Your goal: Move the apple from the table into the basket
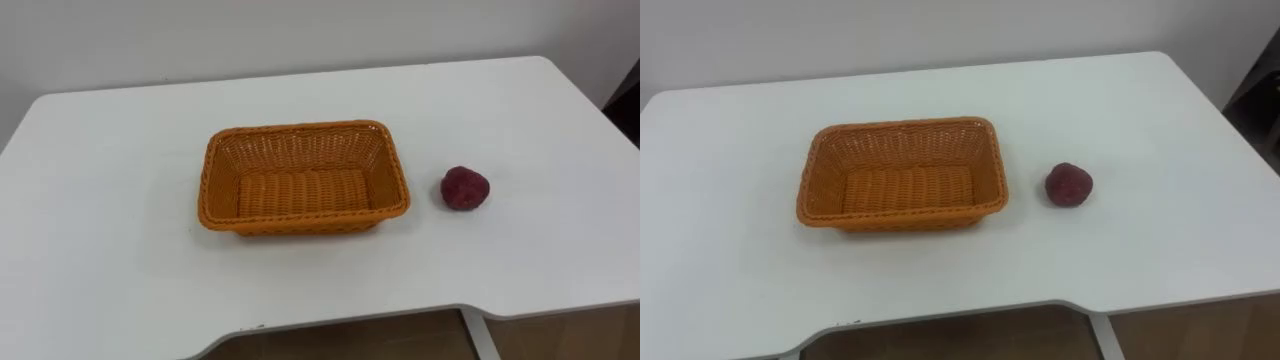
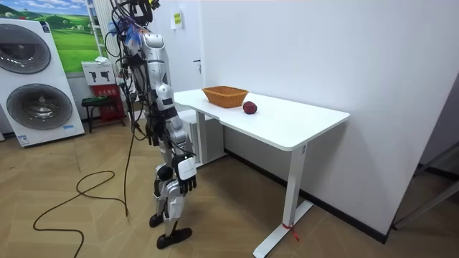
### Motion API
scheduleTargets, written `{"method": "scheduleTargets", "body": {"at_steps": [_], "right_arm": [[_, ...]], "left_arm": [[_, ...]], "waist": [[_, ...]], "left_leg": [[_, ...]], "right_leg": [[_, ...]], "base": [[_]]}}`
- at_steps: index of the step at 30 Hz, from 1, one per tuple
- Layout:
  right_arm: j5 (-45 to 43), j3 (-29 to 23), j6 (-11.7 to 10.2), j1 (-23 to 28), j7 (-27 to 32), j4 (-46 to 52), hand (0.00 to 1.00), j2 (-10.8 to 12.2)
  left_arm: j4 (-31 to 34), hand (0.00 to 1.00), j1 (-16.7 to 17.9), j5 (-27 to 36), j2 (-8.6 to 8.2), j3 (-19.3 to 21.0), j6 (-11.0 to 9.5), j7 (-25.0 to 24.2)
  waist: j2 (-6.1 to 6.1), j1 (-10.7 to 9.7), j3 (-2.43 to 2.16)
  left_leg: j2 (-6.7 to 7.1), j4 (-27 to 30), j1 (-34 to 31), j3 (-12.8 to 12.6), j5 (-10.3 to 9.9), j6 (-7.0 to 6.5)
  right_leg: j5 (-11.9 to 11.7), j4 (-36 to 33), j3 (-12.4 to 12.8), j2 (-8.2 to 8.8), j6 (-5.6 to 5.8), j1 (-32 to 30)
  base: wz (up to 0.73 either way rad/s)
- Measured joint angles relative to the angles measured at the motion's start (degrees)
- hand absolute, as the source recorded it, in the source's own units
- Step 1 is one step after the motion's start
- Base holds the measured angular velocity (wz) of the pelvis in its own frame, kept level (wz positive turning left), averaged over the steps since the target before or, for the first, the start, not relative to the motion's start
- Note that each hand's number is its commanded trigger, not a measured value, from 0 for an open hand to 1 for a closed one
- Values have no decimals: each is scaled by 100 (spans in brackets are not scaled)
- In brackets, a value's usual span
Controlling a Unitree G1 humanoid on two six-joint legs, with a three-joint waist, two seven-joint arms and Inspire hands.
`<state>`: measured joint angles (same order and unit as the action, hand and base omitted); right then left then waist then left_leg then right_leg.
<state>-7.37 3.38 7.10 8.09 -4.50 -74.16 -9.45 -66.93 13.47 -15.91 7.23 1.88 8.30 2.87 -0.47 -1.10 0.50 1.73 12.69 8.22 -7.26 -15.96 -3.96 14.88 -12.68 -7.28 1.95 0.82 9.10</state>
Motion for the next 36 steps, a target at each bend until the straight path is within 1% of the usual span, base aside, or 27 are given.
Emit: {"method": "scheduleTargets", "body": {"at_steps": [9,11,14,16,17,20,21,22,23,24,25,26,27,28,29,31,32,33,34,36], "right_arm": [[30,3,-2,0,24,0,0,0],[110,3,1,-9,67,-18,0,0],[590,-18,9,-8,212,-118,0,-3],[1046,-36,11,27,356,-150,0,-6],[1221,-53,12,42,398,-155,0,-6],[2068,-509,52,127,682,-198,0,-12],[2665,-1020,41,124,881,-77,0,-20],[3294,-1578,-8,122,1071,224,0,-28],[3591,-1840,-33,122,1175,445,0,-31],[4181,-2205,-159,106,1364,895,0,-36],[4717,-2483,-318,58,1553,1354,0,-38],[4940,-2600,-403,1,1652,1518,0,-45],[5292,-2801,-573,-153,1848,1750,0,-76],[5584,-2946,-735,-243,2023,1900,0,-121],[5725,-2976,-824,-298,2111,1940,0,-155],[6122,-3065,-1020,-444,2498,2111,0,-221],[6204,-3109,-1042,-457,2604,2132,0,-232],[6322,-3252,-1069,-495,2830,2147,0,-243],[6329,-3381,-1077,-505,3102,2251,0,-246],[6311,-3434,-1095,-512,3512,2475,0,-282]], "left_arm": [[10,0,23,5,1,-2,-6,-3],[53,0,10,9,2,-1,-9,-2],[45,0,-15,4,6,27,-33,49],[34,0,-9,5,10,37,-148,98],[27,0,-16,6,10,38,-164,114],[14,0,-16,3,7,167,-234,164],[41,0,18,3,7,305,-276,185],[55,0,84,4,6,541,-353,204],[76,0,114,11,8,665,-398,220],[124,0,189,30,12,838,-467,296],[195,0,237,51,35,944,-507,350],[197,0,229,50,50,1001,-538,381],[194,0,234,48,78,1119,-595,446],[202,0,244,47,121,1163,-646,508],[215,0,263,47,141,1165,-677,554],[295,0,355,32,213,1169,-737,648],[298,0,372,26,225,1170,-740,675],[308,0,397,10,235,1195,-733,703],[325,0,425,7,226,1249,-729,715],[351,0,450,9,227,1260,-713,760]], "waist": [[-14,6,-2],[-33,7,-7],[-47,35,-3],[-60,31,12],[-62,23,13],[-77,3,19],[-98,-19,40],[-100,-60,40],[-104,-99,39],[-102,-172,35],[-105,-185,34],[-105,-192,33],[-105,-236,31],[-108,-240,16],[-108,-234,0],[-154,-209,-47],[-186,-207,-68],[-184,-203,-85],[-192,-188,-90],[-177,-171,-83]], "left_leg": [[0,3,17,-11,0,0],[0,3,16,-13,1,1],[-2,6,21,-28,1,0],[-2,14,12,-36,1,0],[-2,14,12,-34,1,0],[-4,0,36,-55,0,0],[-6,-4,44,-78,0,0],[-10,-11,39,-122,1,0],[-10,-9,40,-138,1,-1],[-10,-8,39,-152,0,-1],[-13,-13,34,-179,1,-2],[-16,-13,27,-185,1,-3],[-19,-8,9,-188,2,-4],[-24,1,-1,-184,2,-5],[-27,1,-3,-183,2,-5],[-33,0,-4,-182,2,-4],[-32,1,-10,-182,3,-4],[-30,-1,-5,-181,3,-5],[-25,-1,7,-180,4,-6],[-14,1,2,-184,5,-9]], "right_leg": [[0,-4,16,-1,0,4],[0,-11,35,-4,0,1],[0,-23,81,-6,0,4],[0,-33,68,-4,0,-7],[0,-35,65,-3,0,-10],[0,-48,121,-7,0,-12],[0,-73,155,-12,0,-22],[0,-101,174,-16,0,-43],[0,-100,176,-14,1,-58],[-4,-101,185,-13,5,-81],[-21,-98,199,-15,5,-103],[-33,-91,200,-18,5,-111],[-54,-72,202,-23,10,-119],[-84,-20,205,-36,14,-105],[-101,19,206,-42,12,-95],[-111,25,194,-47,11,-92],[-111,24,193,-47,11,-85],[-111,27,198,-46,11,-78],[-111,29,222,-45,11,-71],[-111,27,243,-39,11,-78]], "base": [[0],[0],[-1],[0],[0],[-6],[-17],[-18],[-13],[-10],[-10],[-8],[0],[0],[0],[0],[0],[0],[0],[-6]]}}
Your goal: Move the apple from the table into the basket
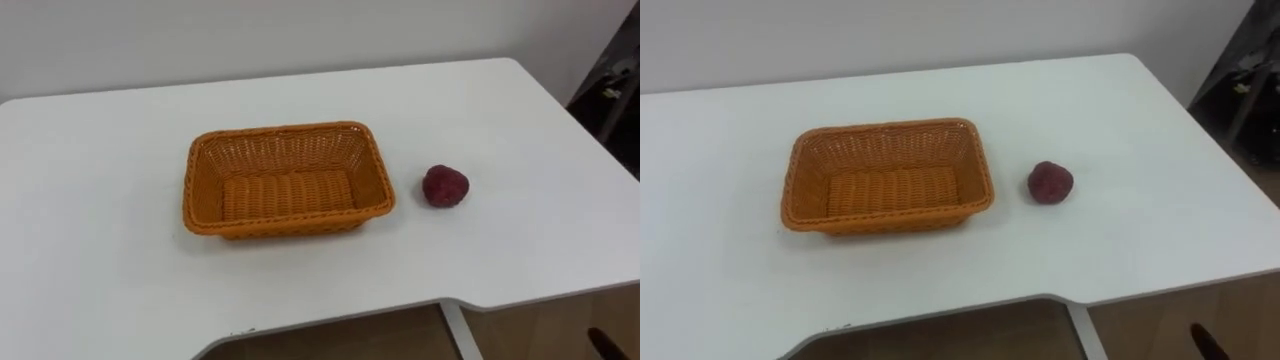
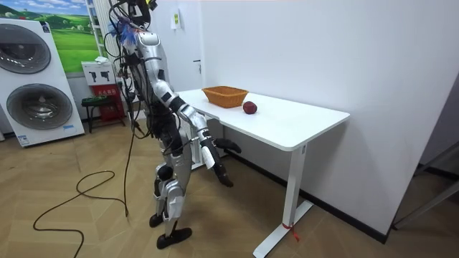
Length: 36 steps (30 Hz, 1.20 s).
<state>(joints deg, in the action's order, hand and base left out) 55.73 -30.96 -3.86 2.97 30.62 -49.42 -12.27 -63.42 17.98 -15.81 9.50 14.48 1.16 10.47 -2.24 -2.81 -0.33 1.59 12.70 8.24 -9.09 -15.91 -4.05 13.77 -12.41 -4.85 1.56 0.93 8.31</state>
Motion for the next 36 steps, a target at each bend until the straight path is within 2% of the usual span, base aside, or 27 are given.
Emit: {"method": "scheduleTargets", "body": {"at_steps": [5,7,9,11,13,17,19,24,28,33,36], "right_arm": [[-300,0,-105,-2,1007,1390,0,-38],[-722,4,-302,-31,1396,2005,0,-96],[-991,7,-393,-41,1683,2346,0,-182],[-1599,58,-452,-49,1969,2678,0,-194],[-2728,74,-482,-49,2191,2967,0,-194],[-4013,235,-487,-14,2374,3765,0,-198],[-4652,532,-503,-8,2338,4131,0,-271],[-5026,1070,-620,40,1993,4266,0,-386],[-5023,1549,-607,137,1261,4452,0,-385],[-5017,2103,-611,107,286,4521,0,-392],[-4991,2472,-616,108,-227,4341,0,-392]], "left_arm": [[82,0,-9,39,9,-14,15,32],[82,0,-5,47,9,-14,13,11],[83,0,11,29,9,-22,12,9],[75,0,39,-4,3,-47,14,6],[69,0,40,-3,-1,-67,17,-2],[134,0,69,-6,5,-169,27,-102],[134,0,16,-6,14,-277,20,-111],[89,0,-73,-6,21,-484,-47,-115],[41,0,-81,-16,53,-650,-29,-133],[97,0,-84,-18,76,-919,-38,-390],[149,0,-81,-14,78,-946,-56,-397]], "waist": [[6,-20,12],[19,-7,16],[22,12,17],[27,18,22],[24,22,24],[60,65,17],[45,160,20],[-39,321,56],[-83,337,82],[-95,389,72],[-78,416,76]], "left_leg": [[1,7,-89,-5,10,-16],[-5,8,-85,3,11,-15],[-5,8,-83,21,11,-14],[-5,0,-105,40,13,-12],[0,0,-181,73,13,-12],[13,4,-258,86,45,-12],[11,-7,-248,71,67,1],[4,-100,-162,82,81,17],[3,-86,-198,134,81,18],[7,-86,-152,148,81,18],[7,-87,-142,168,81,18]], "right_leg": [[-6,-18,-5,3,11,-101],[-7,-15,-9,-4,11,-87],[-7,-17,-28,-3,11,-75],[-7,-17,-43,-4,10,-94],[-7,-23,-71,0,10,-151],[-8,-25,-60,6,11,-267],[-8,-23,-26,0,10,-282],[-8,-8,-14,-16,10,-237],[-9,7,-73,-10,9,-197],[-49,189,-97,-7,-9,-96],[-49,199,-133,-4,-9,-61]], "base": [[-2],[0],[5],[5],[6],[-1],[-7],[1],[6],[3],[5]]}}
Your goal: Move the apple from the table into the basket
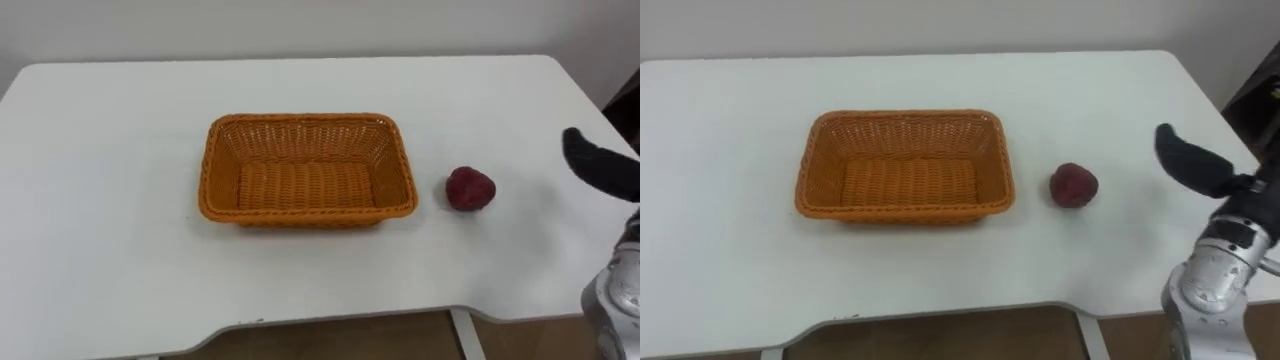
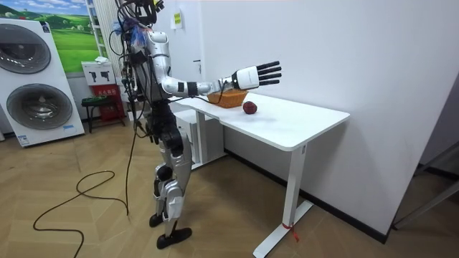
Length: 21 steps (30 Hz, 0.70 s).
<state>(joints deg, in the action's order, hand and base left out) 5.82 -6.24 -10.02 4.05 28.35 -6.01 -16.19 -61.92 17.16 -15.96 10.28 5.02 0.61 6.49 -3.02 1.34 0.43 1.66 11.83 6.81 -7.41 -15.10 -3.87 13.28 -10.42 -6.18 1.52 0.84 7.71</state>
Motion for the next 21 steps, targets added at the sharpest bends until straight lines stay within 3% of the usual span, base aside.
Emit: {"method": "scheduleTargets", "body": {"at_steps": [10,13,21], "right_arm": [[16,263,15,1,-858,-450,0,4],[16,269,14,-1,-916,-450,0,4],[15,279,14,0,-1136,-451,0,4]], "left_arm": [[7,0,5,-139,1,-69,-13,1],[8,0,-3,-175,2,-68,-32,0],[8,0,-22,-176,2,-67,-60,-44]], "waist": [[8,68,-14],[-29,94,-31],[-45,217,-20]], "left_leg": [[-1,-26,59,33,5,8],[0,-36,86,58,5,8],[2,-35,92,63,5,8]], "right_leg": [[-8,83,-31,-2,-2,114],[-8,84,-39,-3,-2,141],[-8,88,-37,-2,-2,134]], "base": [[1],[2],[0]]}}
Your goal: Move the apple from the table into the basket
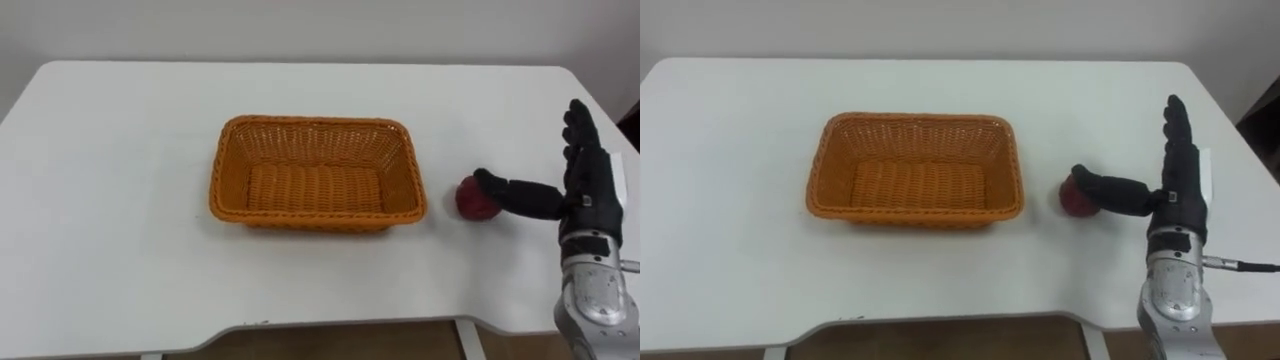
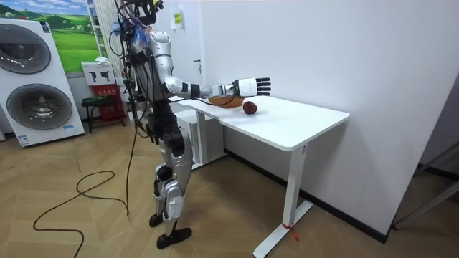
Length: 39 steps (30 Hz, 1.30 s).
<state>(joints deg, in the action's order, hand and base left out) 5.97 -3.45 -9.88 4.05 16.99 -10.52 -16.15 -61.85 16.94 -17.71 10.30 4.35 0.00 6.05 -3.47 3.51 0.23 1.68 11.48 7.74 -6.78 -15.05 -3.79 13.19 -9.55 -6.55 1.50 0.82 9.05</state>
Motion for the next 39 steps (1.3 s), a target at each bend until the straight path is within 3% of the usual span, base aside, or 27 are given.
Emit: {"method": "scheduleTargets", "body": {"at_steps": [13,23,32,39], "right_arm": [[-52,2,19,-5,-517,-514,0,-21],[-91,5,126,-247,-968,-1345,0,-239],[-142,12,123,-551,-1164,-1846,0,-275],[-118,11,122,-731,-1350,-2188,0,-425]], "left_arm": [[1,0,-21,-64,0,8,3,-85],[-3,0,-65,-100,61,-4,3,-174],[-4,0,-90,-101,86,-3,-5,-174],[-4,0,-69,-104,103,14,4,-278]], "waist": [[-12,-4,5],[-119,-11,63],[-117,-1,42],[54,31,-21]], "left_leg": [[5,31,-26,93,0,0],[4,38,-15,108,1,1],[11,77,-12,143,1,1],[12,71,4,225,13,17]], "right_leg": [[-2,-13,-128,7,-3,47],[-2,-11,-166,18,-3,86],[-2,-9,-160,27,-3,91],[-2,-12,-199,38,-3,104]], "base": [[3],[0],[2],[5]]}}
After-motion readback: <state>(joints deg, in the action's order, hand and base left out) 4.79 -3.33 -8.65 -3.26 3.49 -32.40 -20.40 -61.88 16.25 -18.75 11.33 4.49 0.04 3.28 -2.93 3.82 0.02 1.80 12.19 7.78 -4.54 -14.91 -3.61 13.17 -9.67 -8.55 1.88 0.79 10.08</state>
